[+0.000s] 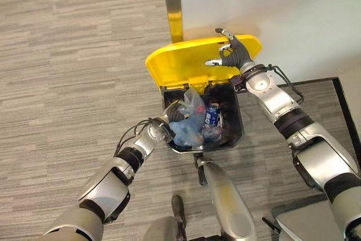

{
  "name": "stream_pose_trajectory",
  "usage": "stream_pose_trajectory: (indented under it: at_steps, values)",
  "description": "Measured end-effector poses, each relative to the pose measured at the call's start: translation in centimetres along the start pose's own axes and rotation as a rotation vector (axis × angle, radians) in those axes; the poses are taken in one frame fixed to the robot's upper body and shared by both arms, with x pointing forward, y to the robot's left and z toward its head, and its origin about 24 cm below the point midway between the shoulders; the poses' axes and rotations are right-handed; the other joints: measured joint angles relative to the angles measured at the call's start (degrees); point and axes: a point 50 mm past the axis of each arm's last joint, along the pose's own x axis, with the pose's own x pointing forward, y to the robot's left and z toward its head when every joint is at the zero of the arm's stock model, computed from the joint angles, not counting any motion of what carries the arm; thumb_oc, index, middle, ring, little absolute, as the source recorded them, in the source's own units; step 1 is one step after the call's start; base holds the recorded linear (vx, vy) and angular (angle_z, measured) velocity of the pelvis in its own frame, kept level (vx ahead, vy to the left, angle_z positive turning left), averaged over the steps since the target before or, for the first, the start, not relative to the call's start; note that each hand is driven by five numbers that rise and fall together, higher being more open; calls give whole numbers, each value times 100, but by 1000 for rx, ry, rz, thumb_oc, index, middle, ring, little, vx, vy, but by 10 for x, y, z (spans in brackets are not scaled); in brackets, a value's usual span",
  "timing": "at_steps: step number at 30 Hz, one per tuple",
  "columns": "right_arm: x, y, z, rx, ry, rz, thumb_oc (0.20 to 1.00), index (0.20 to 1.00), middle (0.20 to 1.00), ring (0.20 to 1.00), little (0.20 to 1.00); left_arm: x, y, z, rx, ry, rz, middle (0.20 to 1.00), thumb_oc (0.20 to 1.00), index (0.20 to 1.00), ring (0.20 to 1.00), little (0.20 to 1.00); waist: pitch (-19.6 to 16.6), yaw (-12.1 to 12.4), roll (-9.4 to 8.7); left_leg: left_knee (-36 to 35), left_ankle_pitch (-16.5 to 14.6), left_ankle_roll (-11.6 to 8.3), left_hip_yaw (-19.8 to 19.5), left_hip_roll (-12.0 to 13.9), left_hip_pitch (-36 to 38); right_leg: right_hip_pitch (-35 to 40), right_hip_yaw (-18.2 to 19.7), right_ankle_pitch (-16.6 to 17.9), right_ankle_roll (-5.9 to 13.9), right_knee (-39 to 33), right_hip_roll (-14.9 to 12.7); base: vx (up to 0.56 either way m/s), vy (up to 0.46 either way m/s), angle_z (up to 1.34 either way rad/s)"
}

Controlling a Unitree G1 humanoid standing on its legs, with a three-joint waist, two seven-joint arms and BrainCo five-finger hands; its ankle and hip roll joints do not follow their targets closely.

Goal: Gather garbage on tea table into small bin, then transfer packed bag to large trash can.

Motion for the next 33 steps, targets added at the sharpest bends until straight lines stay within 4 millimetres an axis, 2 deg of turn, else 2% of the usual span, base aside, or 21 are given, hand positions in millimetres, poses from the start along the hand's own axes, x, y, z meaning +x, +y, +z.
stream_pose_trajectory:
  at_steps: [3, 4, 5, 11, 17, 20, 22, 23, 24, 25, 26, 28, 29, 30, 32, 33]
  values:
    - [0, 1, 20, 17, -100, -8, 1000, 1000, 1000, 1000, 1000, 0, 0, -2, 33, 27, 6, 200, 200, 200, 200, 200, 303, -60, -30, 90, -37, -35, -1, -16, -64, -24, 9, 23, -15, 10, -14, -10, -5, -2]
    - [-1, 1, 23, 18, -111, -5, 1000, 1000, 1000, 1000, 1000, 1, -1, -1, 27, 26, 9, 831, 831, 831, 831, 831, 322, -61, -33, 123, -53, -37, 0, -8, -80, -28, 10, 22, -15, 8, 0, 0, 0, 0]
    - [-1, 2, 22, 18, -111, -2, 1000, 1000, 1000, 1000, 1000, 2, -2, 3, 47, 14, 10, 1000, 1000, 1000, 1000, 1000, 325, -60, -36, 131, -56, -39, 4, 7, -83, -26, 11, 22, -15, 7, 13, 0, 0, 0]
    - [-9, 6, 15, 26, -109, 14, 1000, 1000, 1000, 1000, 1000, 4, 0, 14, 80, -33, 24, 1000, 1000, 1000, 1000, 1000, 325, -47, -35, 169, -53, -46, 2, 18, -70, 52, -5, 20, 28, -83, 13, -3, -6, 1]
    - [-23, 8, -6, 37, -52, 32, 1000, 1000, 1000, 1000, 1000, -2, 6, 11, 35, -53, 56, 1000, 1000, 1000, 1000, 1000, 288, 39, -36, 221, -58, -59, -10, 52, 59, 316, -47, 136, 105, -296, 38, -14, -17, 1]
    - [-34, 7, -19, 47, -12, 37, 1000, 1000, 1000, 1000, 1000, -8, 9, 8, -31, -69, 87, 1000, 1000, 1000, 1000, 1000, 288, 149, -37, 210, -58, -60, 0, 67, 218, 507, -51, 232, 39, -385, 67, -24, -13, -5]
    - [-45, 4, -35, 53, 46, 22, 1000, 1000, 1000, 1000, 1000, -16, 12, 2, -80, -79, 112, 1000, 1000, 1000, 1000, 1000, 261, 277, -48, 197, -68, -65, 13, 92, 394, 692, -61, 196, 94, -434, 104, -19, -3, -5]
    - [-57, 3, -52, 58, 110, 19, 1000, 1000, 1000, 1000, 1000, -27, 9, -9, -136, -74, 119, 1000, 1000, 1000, 1000, 1000, 58, 336, -43, 165, -66, -69, 9, 107, 412, 712, -66, 197, 94, -462, 107, -42, 24, 1]
    - [-63, 4, -59, 56, 139, 18, 1000, 1000, 1000, 1000, 1000, -30, 6, -15, -140, -61, 114, 1000, 1000, 1000, 1000, 1000, -53, 367, -46, 141, -66, -68, 7, 112, 419, 710, -69, 195, 94, -467, 111, -29, 24, 4]
    - [-72, 6, -69, 61, 178, 24, 1000, 1000, 1000, 1000, 1000, -39, 1, -30, -154, -25, 99, 1000, 1000, 1000, 1000, 1000, -184, 431, -47, 118, -57, -78, 2, 126, 469, 751, -112, 192, 101, -459, 111, -69, 39, 4]
    - [-87, 6, -79, 76, 211, 17, 1000, 1000, 1000, 1000, 1000, -49, 0, -37, -199, -23, 112, 1000, 1000, 1000, 1000, 1000, -199, 463, -45, 87, -62, -66, 5, 147, 680, 927, -116, 201, 61, -401, 144, -41, 16, 5]
    - [-104, 7, -92, 90, 266, 14, 1000, 1000, 1000, 1000, 1000, -66, -6, -60, -245, 32, 119, 1000, 1000, 1000, 1000, 1000, -354, 541, -48, 36, -60, -66, -7, 153, 828, 1056, -127, 152, 58, -348, 149, -72, 38, 1]
    - [-118, 11, -104, 92, 315, 28, 1000, 1000, 1000, 1000, 1000, -82, -11, -83, -254, 107, 112, 1000, 1000, 1000, 1000, 1000, -617, 562, -79, 79, -70, -47, -6, 105, 831, 1077, -88, 118, 115, -380, 110, -207, 118, -5]
    - [-131, 14, -113, 107, 358, 36, 1000, 1000, 1000, 1000, 1000, -100, -18, -106, -272, 186, 92, 1000, 1000, 1000, 1000, 1000, -765, 583, -87, 141, -103, 11, -2, 25, 853, 1172, -85, 163, 178, -459, 57, -212, 114, -2]
    - [-158, 14, -128, 150, 428, 2, 1000, 1000, 1000, 1000, 1000, -126, -19, -133, -364, 278, 148, 1000, 1000, 1000, 1000, 1000, -788, 669, -125, 323, -182, 182, -9, -62, 943, 1479, -5, 447, 87, -705, 35, -213, 113, -11]
    - [-172, 15, -135, 160, 472, -5, 1000, 1000, 1000, 1000, 1000, -140, -17, -146, -373, 332, 172, 1000, 1000, 1000, 1000, 1000, -838, 727, -179, 303, -192, 216, 0, -146, 968, 1561, 55, 599, 153, -906, 19, -142, 82, -26]
